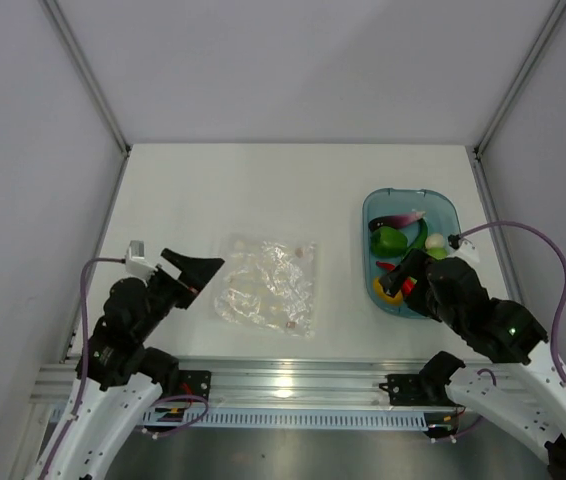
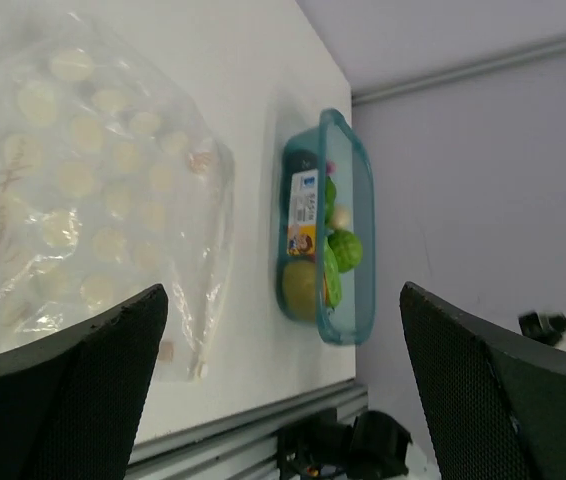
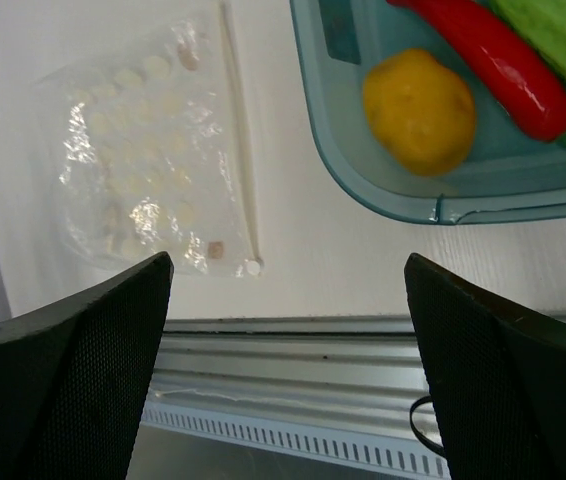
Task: Place the food in the zip-top bag and seal the zipper
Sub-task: Pick up the zipper food storage bag at the center of the board.
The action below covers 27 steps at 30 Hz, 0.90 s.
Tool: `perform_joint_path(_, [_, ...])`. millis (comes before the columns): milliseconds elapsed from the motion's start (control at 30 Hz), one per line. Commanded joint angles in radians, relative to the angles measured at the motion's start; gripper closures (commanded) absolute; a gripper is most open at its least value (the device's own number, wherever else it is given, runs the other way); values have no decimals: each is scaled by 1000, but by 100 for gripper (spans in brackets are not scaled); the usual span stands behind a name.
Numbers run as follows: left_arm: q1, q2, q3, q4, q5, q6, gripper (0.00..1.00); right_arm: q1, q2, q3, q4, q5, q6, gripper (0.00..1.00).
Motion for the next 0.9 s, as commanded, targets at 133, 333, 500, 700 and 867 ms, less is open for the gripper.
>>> perform_joint_path(133, [7, -70, -30, 193, 204, 183, 0, 1, 118, 8, -5, -84, -65, 1])
perform_joint_path(333, [-76, 283, 137, 81, 238, 319, 1, 36, 242, 5, 64, -109, -36, 1])
perform_joint_path(500, [-367, 463, 258, 34, -117, 381, 0, 37, 199, 8, 86, -92, 6, 1])
perform_joint_path(700, [-533, 789, 457, -49, -347, 391, 1, 30, 204, 40, 38, -49, 15, 1])
perform_joint_path(867, [-588, 1023, 617, -80, -412, 440, 14, -70, 193, 95, -12, -84, -29, 1])
